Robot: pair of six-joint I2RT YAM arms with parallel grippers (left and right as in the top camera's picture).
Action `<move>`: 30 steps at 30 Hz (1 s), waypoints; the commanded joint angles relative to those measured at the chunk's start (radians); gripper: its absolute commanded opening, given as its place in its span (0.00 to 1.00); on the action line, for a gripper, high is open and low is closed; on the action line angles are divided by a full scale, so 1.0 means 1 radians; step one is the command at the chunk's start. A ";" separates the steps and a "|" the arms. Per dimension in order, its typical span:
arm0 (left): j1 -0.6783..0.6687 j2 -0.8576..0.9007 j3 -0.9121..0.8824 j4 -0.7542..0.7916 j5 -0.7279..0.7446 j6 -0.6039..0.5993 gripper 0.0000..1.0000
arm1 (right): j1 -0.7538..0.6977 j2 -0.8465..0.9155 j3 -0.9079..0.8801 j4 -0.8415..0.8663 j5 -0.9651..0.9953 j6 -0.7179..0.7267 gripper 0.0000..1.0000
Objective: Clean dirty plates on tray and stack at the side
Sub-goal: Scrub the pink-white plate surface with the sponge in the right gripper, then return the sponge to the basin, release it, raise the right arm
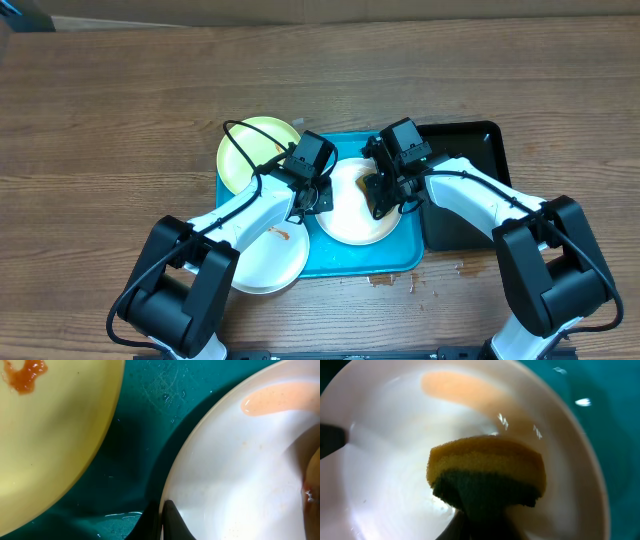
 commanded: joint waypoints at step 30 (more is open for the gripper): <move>-0.006 0.016 0.003 0.000 -0.014 0.008 0.05 | -0.221 0.024 0.331 -0.446 -0.156 -0.080 0.07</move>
